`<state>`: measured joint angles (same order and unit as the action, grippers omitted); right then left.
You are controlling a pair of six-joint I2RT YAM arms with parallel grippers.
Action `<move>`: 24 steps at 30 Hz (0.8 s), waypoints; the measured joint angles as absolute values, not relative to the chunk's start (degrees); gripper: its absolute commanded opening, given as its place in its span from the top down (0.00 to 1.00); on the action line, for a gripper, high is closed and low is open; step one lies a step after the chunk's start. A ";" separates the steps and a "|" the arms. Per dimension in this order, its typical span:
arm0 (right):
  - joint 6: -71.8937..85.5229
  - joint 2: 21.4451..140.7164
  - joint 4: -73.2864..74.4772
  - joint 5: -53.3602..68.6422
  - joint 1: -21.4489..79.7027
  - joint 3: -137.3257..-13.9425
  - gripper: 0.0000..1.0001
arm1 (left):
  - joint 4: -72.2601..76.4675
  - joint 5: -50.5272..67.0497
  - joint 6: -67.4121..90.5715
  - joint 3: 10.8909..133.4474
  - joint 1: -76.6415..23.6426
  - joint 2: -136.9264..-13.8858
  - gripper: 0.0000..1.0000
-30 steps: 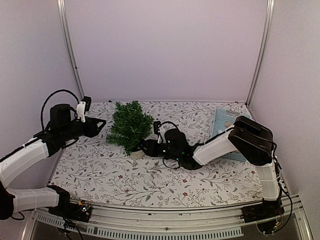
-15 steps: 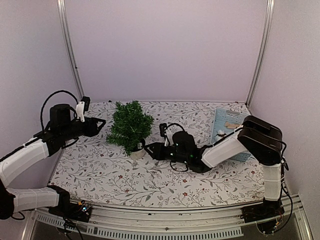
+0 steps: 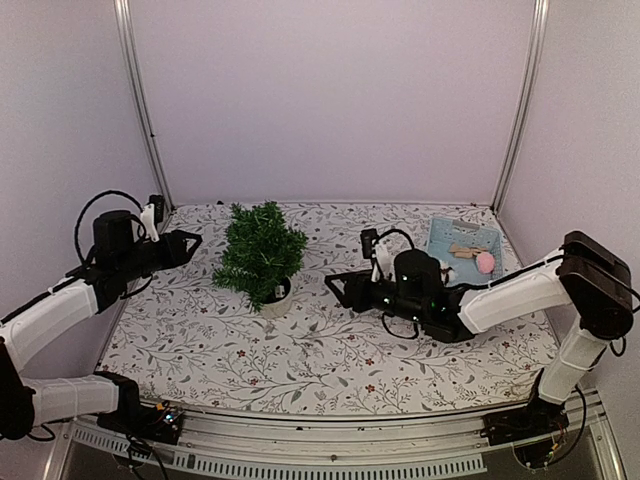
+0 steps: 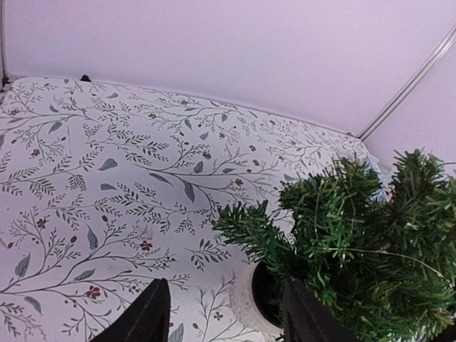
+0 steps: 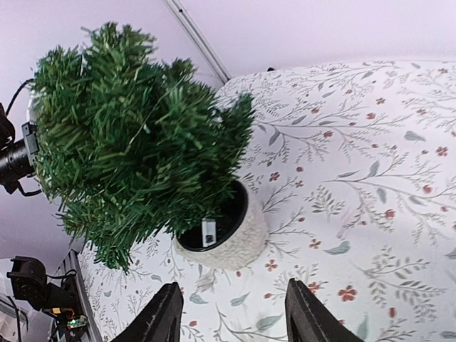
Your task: Decorate the small christmas tree
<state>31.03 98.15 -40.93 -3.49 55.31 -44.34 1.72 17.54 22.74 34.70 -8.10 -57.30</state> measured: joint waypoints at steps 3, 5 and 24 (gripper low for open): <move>29.52 92.38 -37.08 -1.98 50.22 -42.22 0.39 | 2.48 17.43 24.84 33.39 -7.68 -57.54 0.45; 28.21 88.12 -34.13 -0.01 45.74 -40.99 0.37 | 2.90 17.15 26.13 32.47 -7.55 -57.67 0.45; 12.97 79.85 6.81 7.97 10.59 -48.38 0.46 | 4.93 12.12 31.79 27.90 -7.31 -57.80 0.47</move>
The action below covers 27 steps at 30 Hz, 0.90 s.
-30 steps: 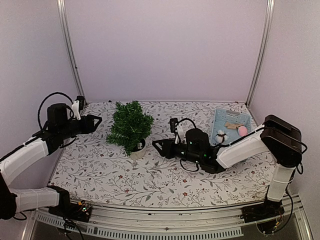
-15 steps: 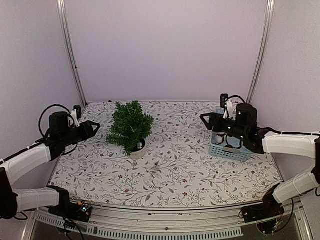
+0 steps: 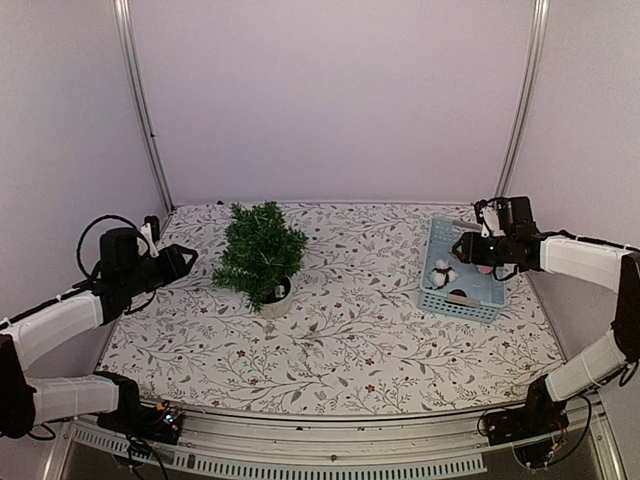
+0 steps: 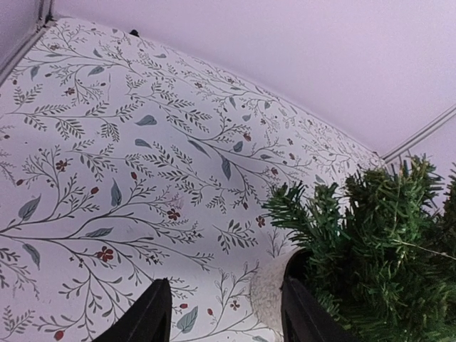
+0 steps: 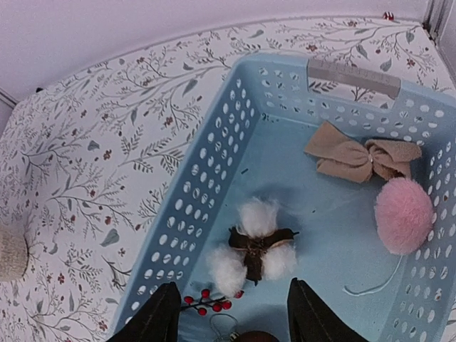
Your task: Decorate the small christmas tree
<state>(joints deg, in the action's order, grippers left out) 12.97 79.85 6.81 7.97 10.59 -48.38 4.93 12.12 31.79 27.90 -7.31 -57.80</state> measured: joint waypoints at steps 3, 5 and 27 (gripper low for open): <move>11.20 82.85 10.66 9.13 9.72 -48.60 0.44 | 4.93 11.97 31.77 27.90 -7.31 -57.82 0.46; 10.11 85.06 13.87 10.41 9.52 -48.93 0.41 | 4.93 11.94 31.75 27.90 -7.31 -57.84 0.47; 4.64 93.41 28.14 14.24 9.41 -53.12 0.45 | 5.39 11.94 31.75 27.90 -7.31 -58.52 0.47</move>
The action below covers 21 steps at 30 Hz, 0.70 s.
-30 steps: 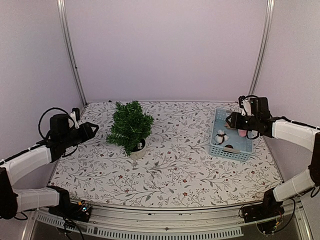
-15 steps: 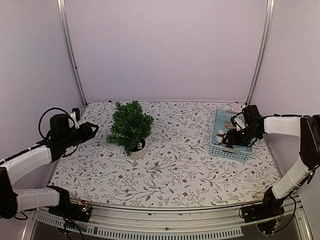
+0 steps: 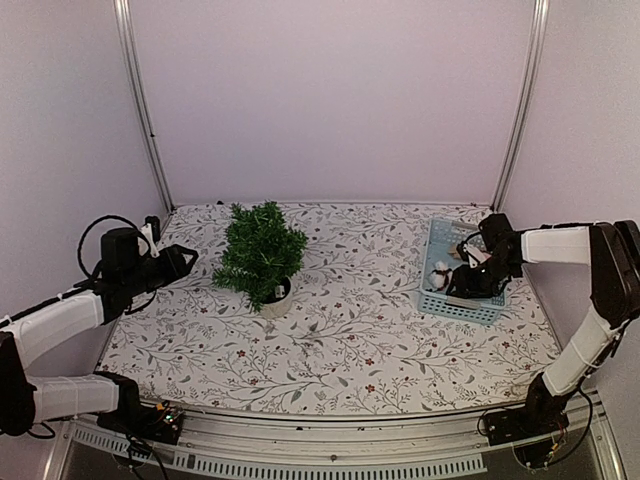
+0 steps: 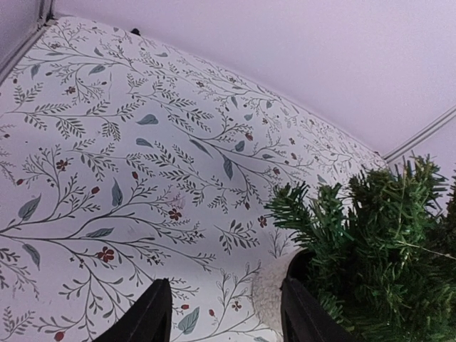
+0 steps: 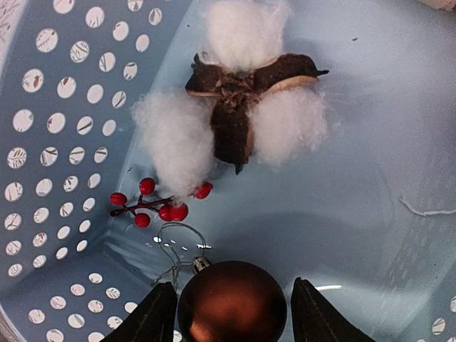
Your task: Decorate the small christmas tree
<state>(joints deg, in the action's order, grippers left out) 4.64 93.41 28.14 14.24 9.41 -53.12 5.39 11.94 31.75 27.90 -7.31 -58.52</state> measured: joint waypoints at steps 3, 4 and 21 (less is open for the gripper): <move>4.38 94.61 27.94 15.18 9.39 -53.12 0.51 | 5.61 11.97 31.75 27.90 -7.31 -58.54 0.47; 4.32 95.09 27.79 15.64 9.37 -53.12 0.53 | 5.74 12.01 31.77 27.90 -7.31 -58.54 0.47; 4.12 95.96 26.96 16.58 9.30 -57.08 0.65 | 6.57 12.60 33.50 25.41 -7.31 -57.54 0.47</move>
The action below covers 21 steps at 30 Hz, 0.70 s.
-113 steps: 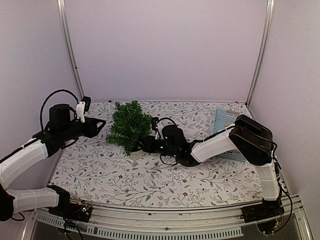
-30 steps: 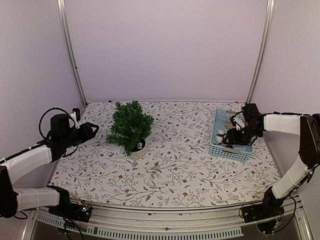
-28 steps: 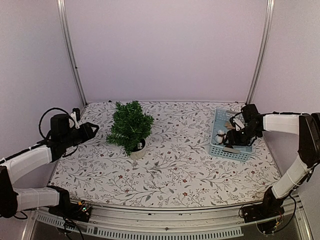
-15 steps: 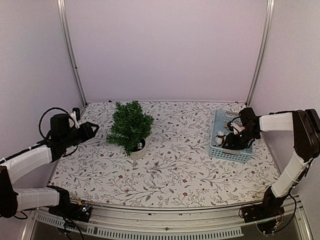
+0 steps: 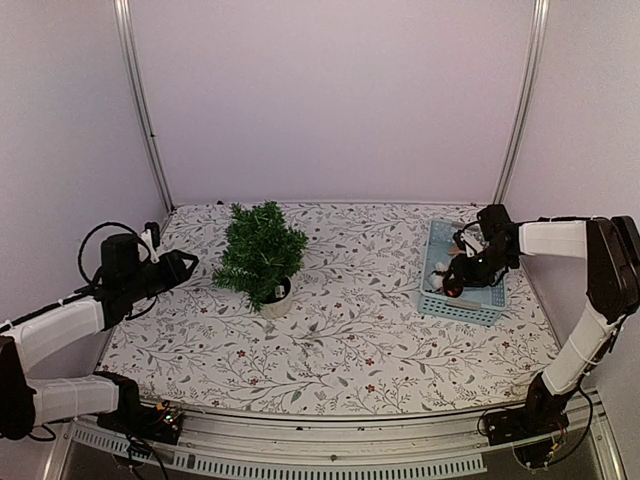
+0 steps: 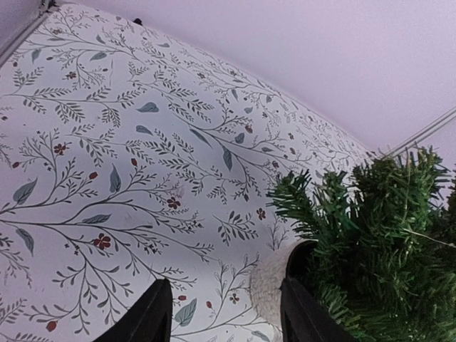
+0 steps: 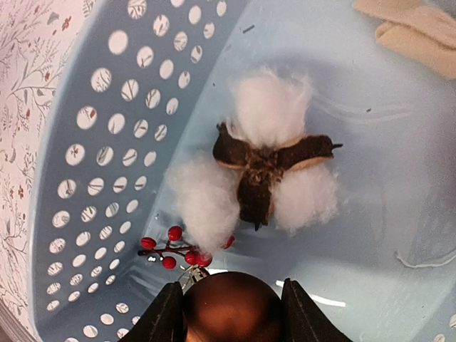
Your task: Decorate the small christmas tree
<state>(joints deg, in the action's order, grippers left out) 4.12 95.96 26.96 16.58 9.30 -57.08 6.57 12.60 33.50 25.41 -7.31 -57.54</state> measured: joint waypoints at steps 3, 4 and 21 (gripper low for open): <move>4.14 95.81 26.94 16.14 9.30 -58.61 0.65 | 6.57 12.56 33.74 25.34 -7.31 -56.66 0.47; 4.14 95.66 26.89 16.03 9.30 -58.85 0.65 | 6.57 12.53 33.76 25.34 -7.31 -56.36 0.47; 5.39 90.26 23.38 20.12 9.30 -62.59 0.67 | 4.73 9.54 29.04 27.79 -7.99 -48.97 0.48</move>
